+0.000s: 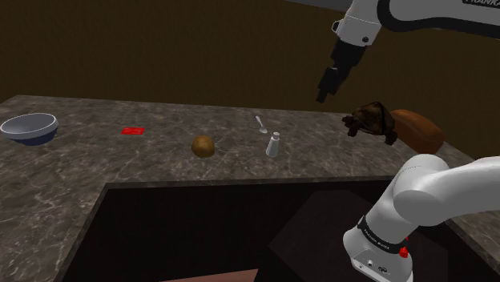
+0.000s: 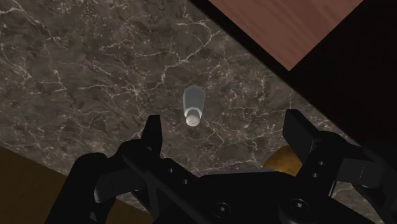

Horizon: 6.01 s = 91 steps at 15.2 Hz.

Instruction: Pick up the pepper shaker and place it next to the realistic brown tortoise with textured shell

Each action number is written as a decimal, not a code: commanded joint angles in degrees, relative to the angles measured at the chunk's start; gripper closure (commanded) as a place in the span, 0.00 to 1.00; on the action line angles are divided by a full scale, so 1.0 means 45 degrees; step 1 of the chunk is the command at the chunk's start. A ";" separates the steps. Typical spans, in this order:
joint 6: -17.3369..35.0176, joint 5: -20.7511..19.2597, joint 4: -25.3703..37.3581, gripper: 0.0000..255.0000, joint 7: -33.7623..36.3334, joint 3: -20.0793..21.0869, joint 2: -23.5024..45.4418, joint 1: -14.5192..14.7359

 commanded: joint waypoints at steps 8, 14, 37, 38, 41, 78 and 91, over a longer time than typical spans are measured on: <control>0.2783 -0.0214 -0.0983 0.00 0.0363 0.0117 0.2147 -0.0222; 0.5061 -0.0505 -0.1168 0.00 0.0753 0.0214 0.4542 -0.0459; 0.8904 -0.1310 -0.1077 0.00 0.1537 0.0227 0.8883 -0.0856; 0.8904 -0.1310 -0.1077 1.00 0.1537 0.0227 0.8883 -0.0856; 0.8904 -0.1310 -0.1076 1.00 0.1537 0.0227 0.8884 -0.0856; 0.3466 -0.0807 0.2314 1.00 0.0824 0.0202 0.6800 -0.0761; 0.1249 -0.0753 0.4487 1.00 0.0630 0.0209 0.6748 -0.0759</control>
